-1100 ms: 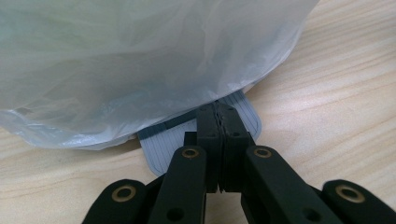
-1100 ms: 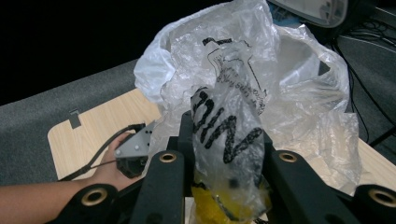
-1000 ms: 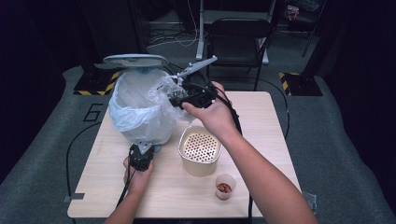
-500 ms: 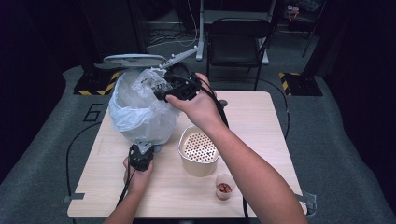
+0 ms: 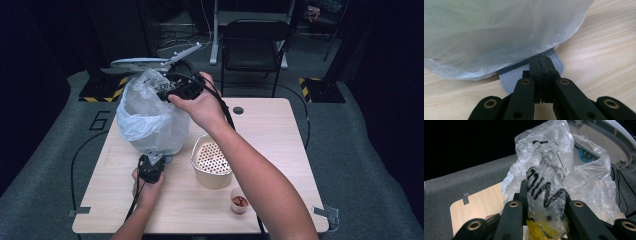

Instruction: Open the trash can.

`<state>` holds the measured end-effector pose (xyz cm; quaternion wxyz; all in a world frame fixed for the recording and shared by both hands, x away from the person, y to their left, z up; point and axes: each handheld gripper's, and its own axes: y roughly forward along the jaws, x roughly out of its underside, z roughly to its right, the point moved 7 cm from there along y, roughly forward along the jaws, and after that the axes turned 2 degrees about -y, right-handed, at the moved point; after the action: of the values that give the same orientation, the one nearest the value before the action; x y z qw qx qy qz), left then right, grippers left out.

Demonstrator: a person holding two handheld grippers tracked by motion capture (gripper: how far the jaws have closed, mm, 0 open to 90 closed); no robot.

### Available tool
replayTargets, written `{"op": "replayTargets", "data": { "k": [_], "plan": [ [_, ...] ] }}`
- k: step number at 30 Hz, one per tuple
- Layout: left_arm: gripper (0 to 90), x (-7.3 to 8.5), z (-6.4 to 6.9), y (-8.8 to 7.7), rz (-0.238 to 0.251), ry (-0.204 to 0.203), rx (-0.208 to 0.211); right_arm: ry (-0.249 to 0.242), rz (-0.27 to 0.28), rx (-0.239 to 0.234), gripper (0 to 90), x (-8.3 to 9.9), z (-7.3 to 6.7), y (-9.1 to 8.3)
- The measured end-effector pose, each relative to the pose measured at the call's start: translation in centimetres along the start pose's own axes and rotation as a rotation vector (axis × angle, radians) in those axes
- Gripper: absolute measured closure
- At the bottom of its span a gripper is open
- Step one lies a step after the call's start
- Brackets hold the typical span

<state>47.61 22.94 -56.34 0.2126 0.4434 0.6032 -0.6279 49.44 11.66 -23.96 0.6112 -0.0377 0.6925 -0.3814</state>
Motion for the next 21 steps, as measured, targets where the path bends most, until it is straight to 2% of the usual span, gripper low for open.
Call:
{"op": "replayTargets", "data": {
  "k": [5, 7, 8, 14, 21],
  "plan": [
    [88.9, 0.0, 0.1, 0.0, -0.003, -0.011, 0.01, -0.007, -0.001, -0.001, 74.8, -0.5, -0.1, 1.2],
    [88.9, 0.1, 0.1, 0.0, -0.001, -0.019, 0.012, -0.027, 0.005, 0.005, 74.7, -1.0, -0.1, 2.1],
    [88.9, 0.1, 0.3, 0.1, 0.006, -0.044, 0.019, -0.027, 0.005, 0.005, 74.7, -1.0, -0.1, 2.1],
    [88.9, 0.0, 0.3, 0.1, 0.005, -0.034, 0.013, -0.049, 0.0, 0.011, 74.7, -1.4, -0.2, 4.1],
    [88.9, 0.0, 0.3, 0.1, 0.005, -0.036, 0.014, -0.054, 0.018, 0.007, 74.7, -2.0, -0.3, 4.9]
  ]
}}
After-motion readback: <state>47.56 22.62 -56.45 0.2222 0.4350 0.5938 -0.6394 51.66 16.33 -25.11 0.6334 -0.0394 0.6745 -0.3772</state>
